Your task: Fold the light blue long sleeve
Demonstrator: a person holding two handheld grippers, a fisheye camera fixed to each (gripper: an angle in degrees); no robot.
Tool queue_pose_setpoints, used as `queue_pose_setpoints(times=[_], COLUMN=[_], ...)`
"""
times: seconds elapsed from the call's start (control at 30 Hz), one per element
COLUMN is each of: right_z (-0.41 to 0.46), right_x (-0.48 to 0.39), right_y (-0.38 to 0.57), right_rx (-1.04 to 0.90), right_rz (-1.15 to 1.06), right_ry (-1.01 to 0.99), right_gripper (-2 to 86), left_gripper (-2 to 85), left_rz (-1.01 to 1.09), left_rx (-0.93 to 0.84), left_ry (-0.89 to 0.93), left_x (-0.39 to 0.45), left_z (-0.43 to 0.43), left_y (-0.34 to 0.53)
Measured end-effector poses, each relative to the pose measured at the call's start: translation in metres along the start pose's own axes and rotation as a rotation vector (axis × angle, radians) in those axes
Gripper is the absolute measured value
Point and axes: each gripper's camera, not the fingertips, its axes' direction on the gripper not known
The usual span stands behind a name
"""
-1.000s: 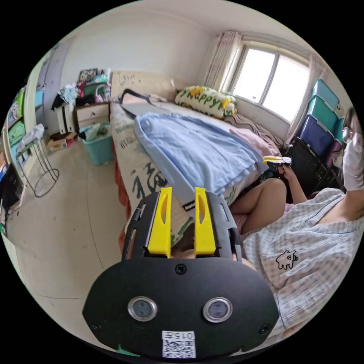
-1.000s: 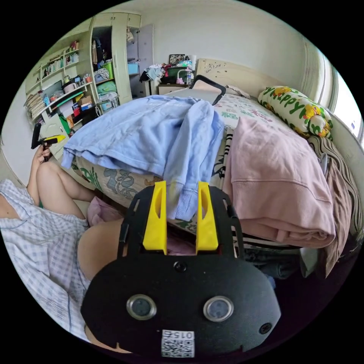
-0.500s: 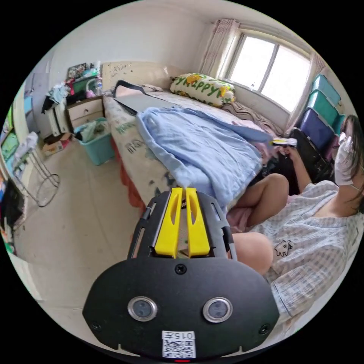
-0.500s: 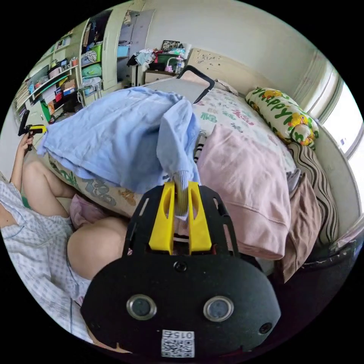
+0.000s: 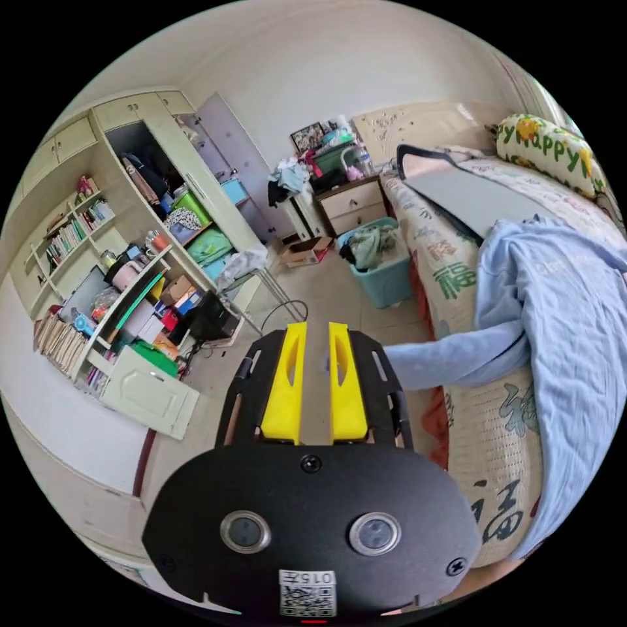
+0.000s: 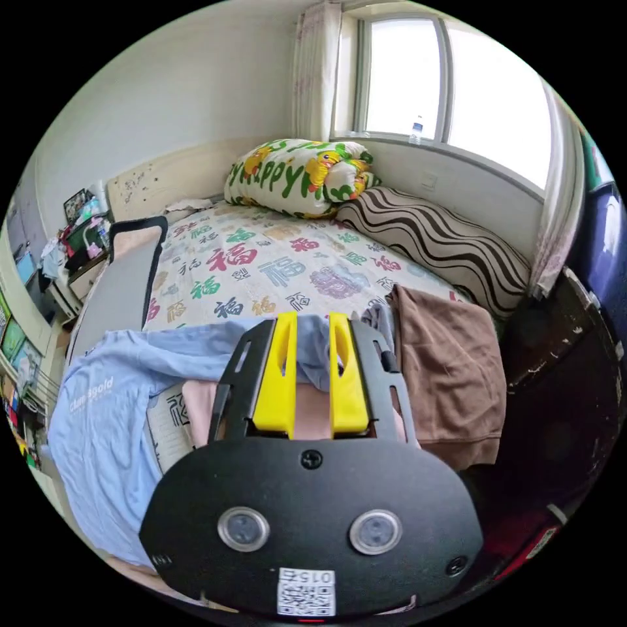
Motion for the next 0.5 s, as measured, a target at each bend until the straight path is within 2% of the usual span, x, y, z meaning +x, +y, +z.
queue_pose_setpoints(times=[0.13, 0.2, 0.3, 0.5], right_z=[0.019, 0.042, 0.081, 0.175], right_x=[-0.072, -0.145, -0.244, -0.394], right_y=[-0.009, -0.017, -0.021, -0.014], right_rx=[0.056, 0.01, -0.067, -0.203], right_rz=[-0.191, -0.354, -0.527, -0.693], right_ry=[-0.138, -0.296, -0.386, -0.34], right_gripper=[6.5, 6.0, 6.7, 8.0], left_gripper=[3.9, 3.2, 3.2, 4.6], left_rz=[0.015, 0.032, 0.072, 0.122], left_rx=[0.099, 0.1, 0.03, -0.119], left_ry=[0.247, 0.405, 0.452, 0.579], left_x=[0.033, 0.073, 0.135, 0.247], left_z=[-0.008, 0.006, 0.045, 0.125], left_y=[-0.045, -0.09, -0.145, -0.216])
